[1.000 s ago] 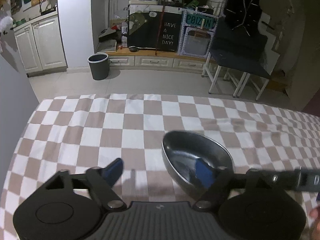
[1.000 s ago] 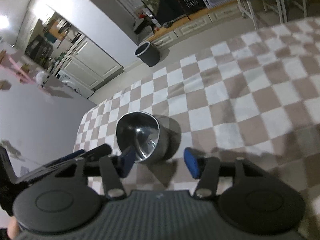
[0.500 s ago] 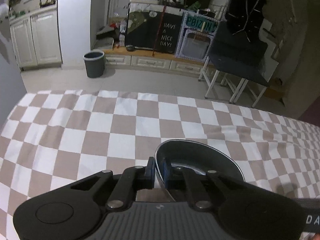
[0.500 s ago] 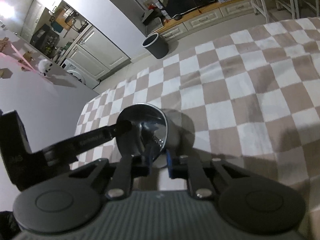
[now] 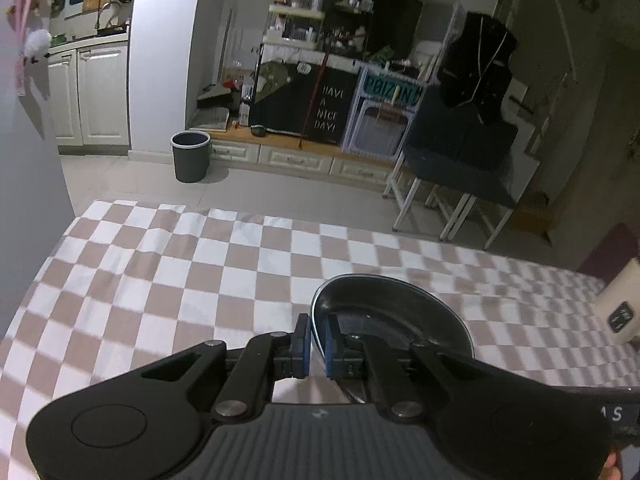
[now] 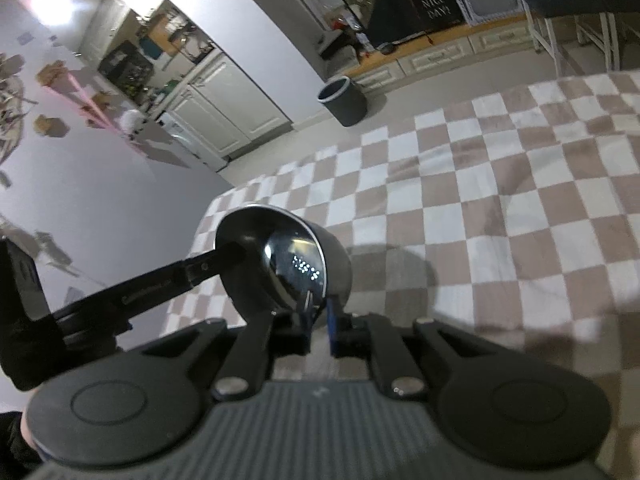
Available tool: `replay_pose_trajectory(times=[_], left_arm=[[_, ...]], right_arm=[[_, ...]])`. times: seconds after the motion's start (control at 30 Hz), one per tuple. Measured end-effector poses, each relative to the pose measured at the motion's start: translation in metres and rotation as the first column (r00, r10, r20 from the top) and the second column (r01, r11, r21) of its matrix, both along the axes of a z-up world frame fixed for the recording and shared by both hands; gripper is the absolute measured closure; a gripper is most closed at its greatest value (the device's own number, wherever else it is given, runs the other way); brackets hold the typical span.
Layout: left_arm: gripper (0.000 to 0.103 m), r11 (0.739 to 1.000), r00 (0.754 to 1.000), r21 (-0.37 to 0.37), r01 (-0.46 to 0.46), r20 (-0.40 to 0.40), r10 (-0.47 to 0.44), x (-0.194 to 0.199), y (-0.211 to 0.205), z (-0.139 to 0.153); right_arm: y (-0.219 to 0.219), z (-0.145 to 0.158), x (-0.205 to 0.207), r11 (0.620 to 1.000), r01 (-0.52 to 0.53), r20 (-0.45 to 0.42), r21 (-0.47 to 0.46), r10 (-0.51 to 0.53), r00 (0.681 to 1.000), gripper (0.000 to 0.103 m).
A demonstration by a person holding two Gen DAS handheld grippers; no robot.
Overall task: Organize plates and bowls
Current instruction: 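Lift the nested steel trays with both tools and carry them toward the bowl stack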
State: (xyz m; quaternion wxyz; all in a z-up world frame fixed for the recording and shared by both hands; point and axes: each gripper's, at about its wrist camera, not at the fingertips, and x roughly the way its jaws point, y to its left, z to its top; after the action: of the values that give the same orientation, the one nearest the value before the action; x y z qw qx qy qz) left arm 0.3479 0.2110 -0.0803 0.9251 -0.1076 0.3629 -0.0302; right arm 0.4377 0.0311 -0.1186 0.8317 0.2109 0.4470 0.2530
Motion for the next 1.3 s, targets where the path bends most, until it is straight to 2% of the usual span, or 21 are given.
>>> replay_pose_trajectory(times=[0.3,0.47,0.6,0.87,0.97,1.2,1.3], left_arm=[[0.095,0.999,0.999,0.027,0.017,0.049,-0.018,-0.084,-0.039,0.045],[0.095,0.999,0.998,0.022,0.028,0.064,-0.030,-0.128,-0.056,0.060],[0.095,0.997,0.995,0.050,0.051,0.081,-0.055,-0.160,-0.071,0.065],[0.091,0.992,0.994,0.088,0.090,0.056,-0.096,-0.204,-0.089,0.052],[0.091,0.993,0.994,0.081,0.087,0.055,-0.092,-0.215,-0.092,0.043],[0.091,0.995,0.997,0.077,0.070,0.021,-0.072,-0.218,-0.096,0.026],[0.091,0.996,0.998,0.056,0.066,-0.027,-0.065,-0.215,-0.092,0.018]], right_arm=[[-0.031,0.040,-0.071,0.999,-0.038,0.061,0.014,0.037,0.997,0.094],[-0.044,0.048,-0.111,0.998,-0.051,0.079,0.022,0.050,0.996,0.094],[-0.053,0.050,-0.141,0.998,-0.064,0.080,0.013,0.063,0.995,0.094],[-0.061,0.035,-0.173,0.997,-0.075,0.062,0.015,0.074,0.995,0.093],[-0.064,0.033,-0.182,0.997,-0.081,0.062,0.003,0.081,0.995,0.093],[-0.068,0.014,-0.185,0.996,-0.086,0.008,0.026,0.086,0.996,0.093],[-0.067,0.010,-0.182,0.996,-0.081,-0.022,0.029,0.082,0.996,0.093]])
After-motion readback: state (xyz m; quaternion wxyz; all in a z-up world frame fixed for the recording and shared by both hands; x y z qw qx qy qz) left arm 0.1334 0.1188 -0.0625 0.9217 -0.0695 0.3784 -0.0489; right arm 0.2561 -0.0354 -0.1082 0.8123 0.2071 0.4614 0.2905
